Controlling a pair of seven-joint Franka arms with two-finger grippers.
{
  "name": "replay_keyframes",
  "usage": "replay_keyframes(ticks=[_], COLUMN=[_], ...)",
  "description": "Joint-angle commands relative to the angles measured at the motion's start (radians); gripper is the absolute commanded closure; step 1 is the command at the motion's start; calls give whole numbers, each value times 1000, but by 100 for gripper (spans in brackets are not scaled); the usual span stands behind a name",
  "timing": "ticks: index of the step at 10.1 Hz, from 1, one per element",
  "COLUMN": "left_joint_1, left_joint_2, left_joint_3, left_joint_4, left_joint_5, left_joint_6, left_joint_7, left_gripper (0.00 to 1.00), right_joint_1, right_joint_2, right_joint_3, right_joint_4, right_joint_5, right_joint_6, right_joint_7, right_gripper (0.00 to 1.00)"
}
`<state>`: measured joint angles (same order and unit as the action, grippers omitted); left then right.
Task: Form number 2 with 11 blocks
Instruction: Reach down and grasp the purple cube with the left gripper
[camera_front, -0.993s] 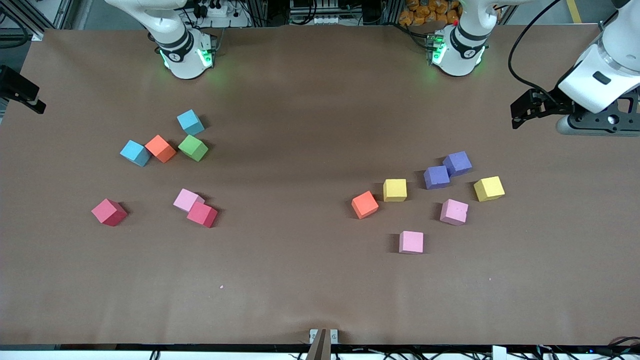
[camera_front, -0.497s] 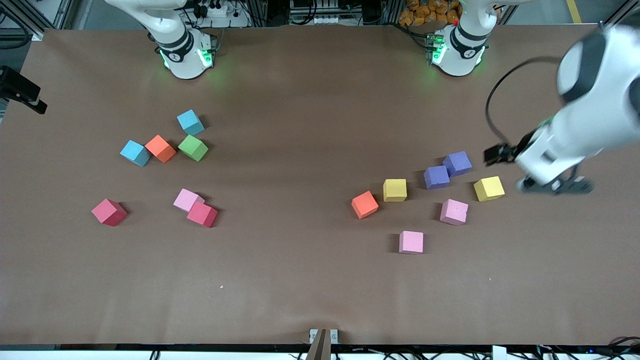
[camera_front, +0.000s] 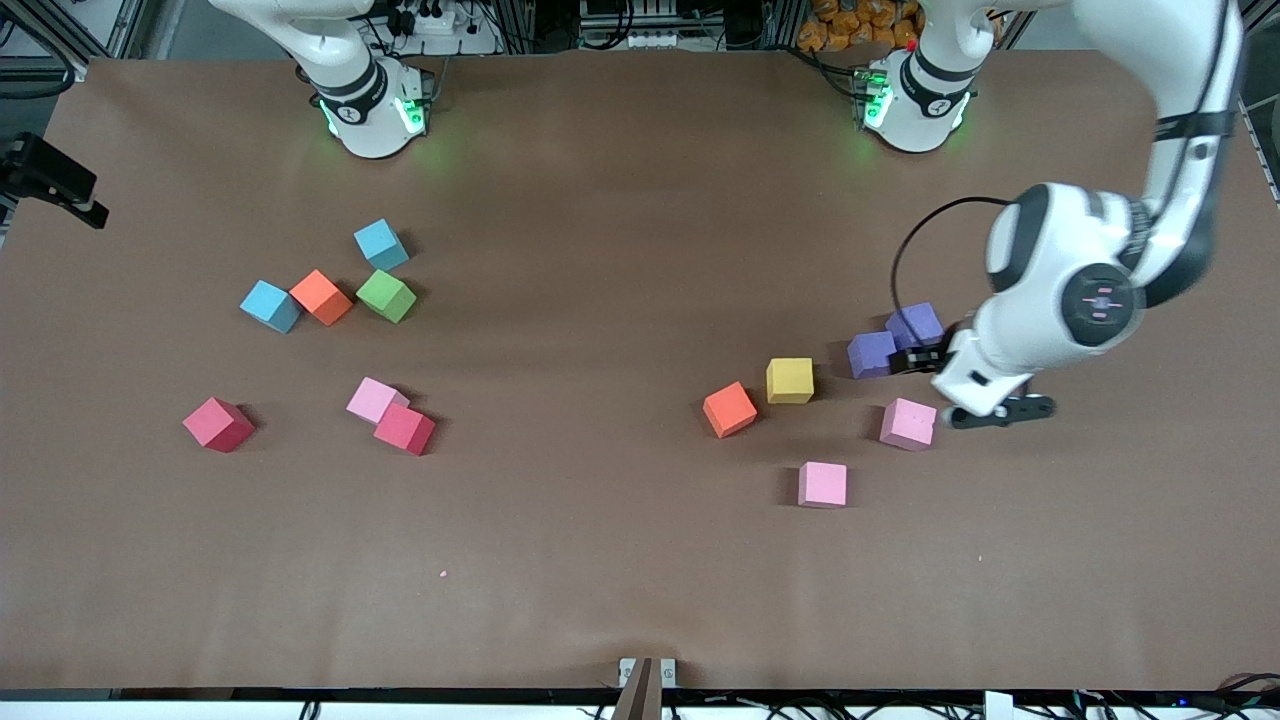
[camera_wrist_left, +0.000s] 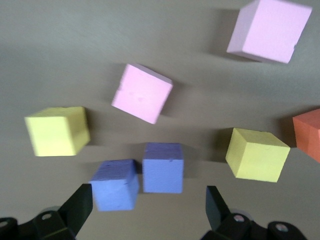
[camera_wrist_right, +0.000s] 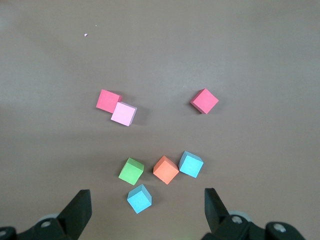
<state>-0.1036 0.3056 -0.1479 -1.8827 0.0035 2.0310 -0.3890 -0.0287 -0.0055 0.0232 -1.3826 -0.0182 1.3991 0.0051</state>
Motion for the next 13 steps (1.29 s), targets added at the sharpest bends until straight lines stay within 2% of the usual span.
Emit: replay_keyframes(ticks=[1,2,11,13], left_joint_1=[-28,-27,-28,-39], left_joint_2=[-31,-8,156,159], left_joint_3=[2,2,4,4], left_joint_4=[-183,-199,-190,-188], left_joint_5=[-13,-10,35,49], left_joint_6=[195,242,265,267], left_joint_7=[-31,-31,-25,-31], left_gripper=[0,0,0,80], right_joint_1=[18,29,35,36], right_joint_2=[16,21,30,30], right_joint_3=[1,1,-5,-5], right_joint_4=[17,14,17,17], right_joint_5=[-6,-6,-12,-12], right_joint_6=[-11,-12,3,3], right_joint_7=[-2,-2,1,4], right_gripper=[0,0,0,0])
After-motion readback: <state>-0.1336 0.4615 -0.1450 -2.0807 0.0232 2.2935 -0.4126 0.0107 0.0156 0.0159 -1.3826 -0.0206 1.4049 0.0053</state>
